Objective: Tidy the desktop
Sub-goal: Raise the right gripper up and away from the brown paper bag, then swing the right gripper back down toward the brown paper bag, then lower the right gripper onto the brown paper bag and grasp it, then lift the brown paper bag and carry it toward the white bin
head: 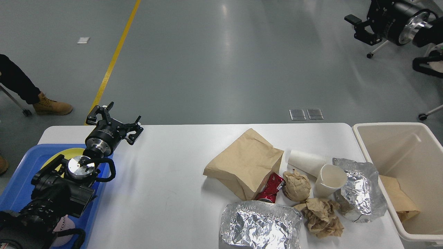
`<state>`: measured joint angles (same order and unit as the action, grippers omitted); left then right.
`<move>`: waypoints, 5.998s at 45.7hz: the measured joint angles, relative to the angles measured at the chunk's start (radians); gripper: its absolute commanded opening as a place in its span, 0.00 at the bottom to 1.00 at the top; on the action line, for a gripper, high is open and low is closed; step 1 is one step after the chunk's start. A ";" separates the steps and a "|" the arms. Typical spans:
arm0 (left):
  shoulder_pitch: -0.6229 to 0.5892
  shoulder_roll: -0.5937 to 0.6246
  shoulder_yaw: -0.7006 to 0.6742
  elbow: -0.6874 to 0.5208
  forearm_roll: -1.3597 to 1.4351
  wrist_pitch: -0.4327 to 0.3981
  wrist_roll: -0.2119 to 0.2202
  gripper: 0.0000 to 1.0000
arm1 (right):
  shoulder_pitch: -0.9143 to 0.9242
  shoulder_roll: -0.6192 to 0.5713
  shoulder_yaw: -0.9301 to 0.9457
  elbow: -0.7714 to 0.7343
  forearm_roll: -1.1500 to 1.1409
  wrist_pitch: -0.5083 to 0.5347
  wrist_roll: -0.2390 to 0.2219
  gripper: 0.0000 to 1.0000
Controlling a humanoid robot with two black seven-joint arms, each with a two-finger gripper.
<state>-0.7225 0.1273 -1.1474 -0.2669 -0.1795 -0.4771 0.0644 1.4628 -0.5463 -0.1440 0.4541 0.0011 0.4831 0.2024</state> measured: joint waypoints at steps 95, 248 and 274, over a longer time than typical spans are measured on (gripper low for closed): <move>0.000 0.000 0.000 0.000 0.000 0.000 0.000 0.96 | 0.870 0.589 -1.237 0.743 -0.047 0.477 -0.005 1.00; 0.000 0.000 0.000 0.000 0.000 -0.001 0.000 0.96 | 0.127 0.551 -0.764 0.498 0.061 0.012 -0.183 0.00; 0.000 0.000 0.000 0.000 0.000 -0.001 0.000 0.96 | 0.567 0.382 -0.865 0.643 0.047 0.474 -0.183 0.00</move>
<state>-0.7225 0.1273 -1.1474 -0.2669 -0.1795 -0.4777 0.0644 2.0296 -0.1646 -1.0093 1.0968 0.0484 0.9570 0.0199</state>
